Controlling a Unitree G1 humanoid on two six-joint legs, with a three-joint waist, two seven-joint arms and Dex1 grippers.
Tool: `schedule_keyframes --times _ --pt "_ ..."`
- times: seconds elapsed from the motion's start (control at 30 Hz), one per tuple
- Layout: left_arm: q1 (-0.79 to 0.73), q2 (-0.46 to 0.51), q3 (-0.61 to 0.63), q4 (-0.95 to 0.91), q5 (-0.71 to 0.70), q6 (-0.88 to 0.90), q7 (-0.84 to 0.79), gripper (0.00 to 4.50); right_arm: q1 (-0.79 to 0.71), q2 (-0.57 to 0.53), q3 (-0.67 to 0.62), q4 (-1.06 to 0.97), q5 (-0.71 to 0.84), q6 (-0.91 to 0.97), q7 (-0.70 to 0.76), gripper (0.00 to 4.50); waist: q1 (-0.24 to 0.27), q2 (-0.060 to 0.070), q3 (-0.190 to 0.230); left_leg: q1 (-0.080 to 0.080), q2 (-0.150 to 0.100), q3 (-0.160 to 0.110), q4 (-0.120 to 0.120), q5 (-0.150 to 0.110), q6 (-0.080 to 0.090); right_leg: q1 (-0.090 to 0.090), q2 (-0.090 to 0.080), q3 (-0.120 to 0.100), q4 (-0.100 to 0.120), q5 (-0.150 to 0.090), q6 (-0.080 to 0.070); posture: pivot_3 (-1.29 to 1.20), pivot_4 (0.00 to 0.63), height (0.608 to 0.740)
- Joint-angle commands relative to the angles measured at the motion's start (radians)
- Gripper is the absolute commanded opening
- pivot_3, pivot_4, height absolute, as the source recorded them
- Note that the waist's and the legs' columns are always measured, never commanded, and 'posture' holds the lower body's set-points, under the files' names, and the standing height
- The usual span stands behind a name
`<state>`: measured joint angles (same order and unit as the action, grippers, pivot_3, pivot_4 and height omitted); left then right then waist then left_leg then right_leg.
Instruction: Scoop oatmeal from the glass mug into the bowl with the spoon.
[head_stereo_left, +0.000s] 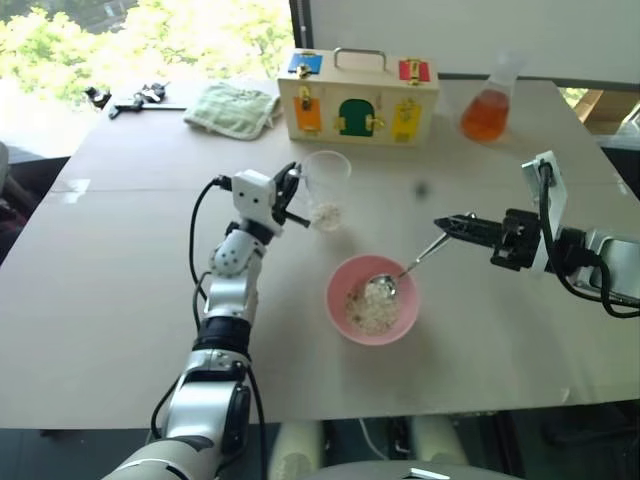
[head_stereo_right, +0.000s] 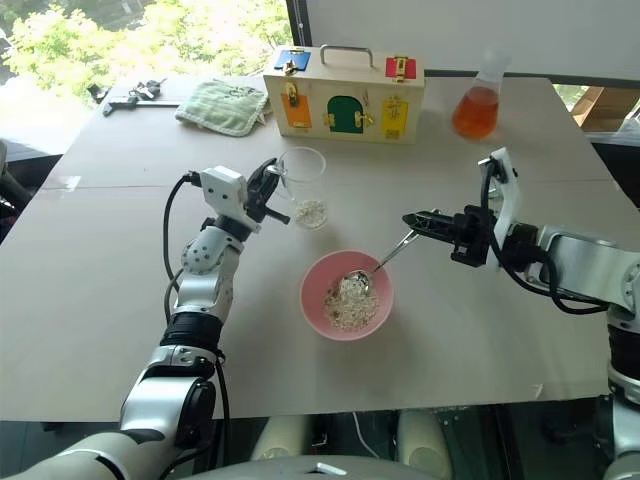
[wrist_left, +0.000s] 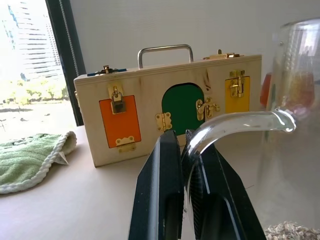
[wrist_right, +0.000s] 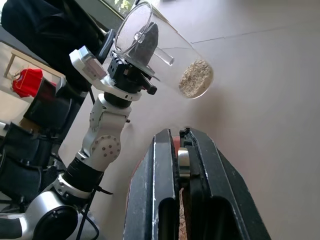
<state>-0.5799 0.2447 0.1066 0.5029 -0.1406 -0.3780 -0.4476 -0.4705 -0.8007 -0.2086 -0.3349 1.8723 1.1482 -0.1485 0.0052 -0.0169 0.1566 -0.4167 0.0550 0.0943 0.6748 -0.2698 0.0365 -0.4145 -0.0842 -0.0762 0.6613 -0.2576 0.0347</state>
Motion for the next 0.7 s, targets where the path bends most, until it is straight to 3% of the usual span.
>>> schedule_keyframes --times 0.03,0.43,0.7 --pt "-0.023 0.003 0.003 -0.012 -0.01 -0.035 -0.006 0.09 -0.013 -0.028 -0.012 -0.075 -0.118 -0.039 0.123 0.0 0.007 0.0 0.0 0.0 0.0 0.0 0.0 0.0 0.0 0.0 0.0 0.0 0.0 0.0 0.0 0.0 0.15 0.74" --pt "-0.02 0.003 0.006 -0.01 -0.009 -0.038 -0.007 0.09 0.061 -0.043 -0.017 -0.217 -0.497 -0.189 0.597 0.0 0.009 0.0 0.0 0.0 -0.001 -0.007 0.001 0.0 0.0 0.001 0.0 -0.002 0.0 0.0 0.0 0.0 0.15 0.74" --pt "-0.02 0.006 0.011 -0.005 -0.012 -0.039 -0.009 0.09 0.123 -0.042 -0.001 -0.242 -0.725 -0.332 0.807 0.0 0.009 0.0 0.0 0.0 -0.001 -0.009 0.004 0.0 0.0 0.003 0.0 -0.003 0.001 0.0 0.0 0.0 0.15 0.74"
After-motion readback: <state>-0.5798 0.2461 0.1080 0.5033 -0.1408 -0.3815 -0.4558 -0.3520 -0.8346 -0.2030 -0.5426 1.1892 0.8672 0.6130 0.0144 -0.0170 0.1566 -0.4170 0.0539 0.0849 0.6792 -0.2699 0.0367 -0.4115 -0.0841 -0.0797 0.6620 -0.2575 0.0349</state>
